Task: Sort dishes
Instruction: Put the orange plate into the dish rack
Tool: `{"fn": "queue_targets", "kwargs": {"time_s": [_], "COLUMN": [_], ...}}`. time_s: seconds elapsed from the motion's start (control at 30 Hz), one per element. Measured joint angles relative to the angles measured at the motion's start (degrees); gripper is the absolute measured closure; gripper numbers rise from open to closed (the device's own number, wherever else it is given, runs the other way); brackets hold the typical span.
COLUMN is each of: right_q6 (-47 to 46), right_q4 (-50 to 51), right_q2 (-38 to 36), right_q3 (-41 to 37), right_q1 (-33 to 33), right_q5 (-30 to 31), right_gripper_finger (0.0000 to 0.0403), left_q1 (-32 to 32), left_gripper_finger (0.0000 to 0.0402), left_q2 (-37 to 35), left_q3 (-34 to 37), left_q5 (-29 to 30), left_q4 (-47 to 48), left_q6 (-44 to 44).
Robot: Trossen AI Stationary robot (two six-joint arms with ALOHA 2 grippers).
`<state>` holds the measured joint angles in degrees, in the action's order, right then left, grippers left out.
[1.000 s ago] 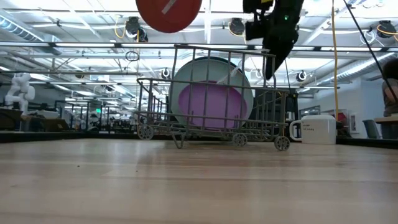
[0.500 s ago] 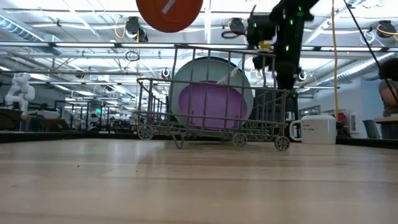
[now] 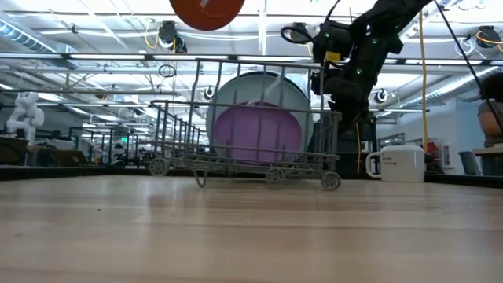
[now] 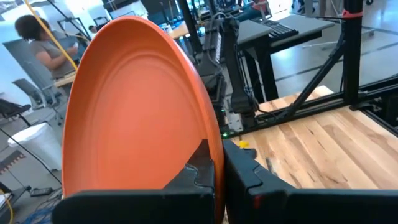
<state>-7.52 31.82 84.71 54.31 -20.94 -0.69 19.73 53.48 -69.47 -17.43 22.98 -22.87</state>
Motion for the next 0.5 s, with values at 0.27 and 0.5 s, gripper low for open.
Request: {"fn": "queue_targets", "kwargs": {"time_s": [0.27, 0.5], "right_q6": [4.6, 6.9], "right_q4": [-6.2, -12.3], "right_q2": [0.0, 0.1], "right_q3": [-0.2, -0.3], "right_q1": [7.8, 11.3], "right_q5": [-3.2, -2.6], "right_gripper_finger": [0.0403, 0.0403], "left_q1": [0.0, 0.0], "left_gripper_finger": [0.0398, 0.0398], "left_q2": [-0.2, -0.2], "left_q3": [0.0, 0.0], "left_q5": [0.3, 0.4], "left_q4": [0.0, -0.3], "left_q6": [0.0, 0.0]}}
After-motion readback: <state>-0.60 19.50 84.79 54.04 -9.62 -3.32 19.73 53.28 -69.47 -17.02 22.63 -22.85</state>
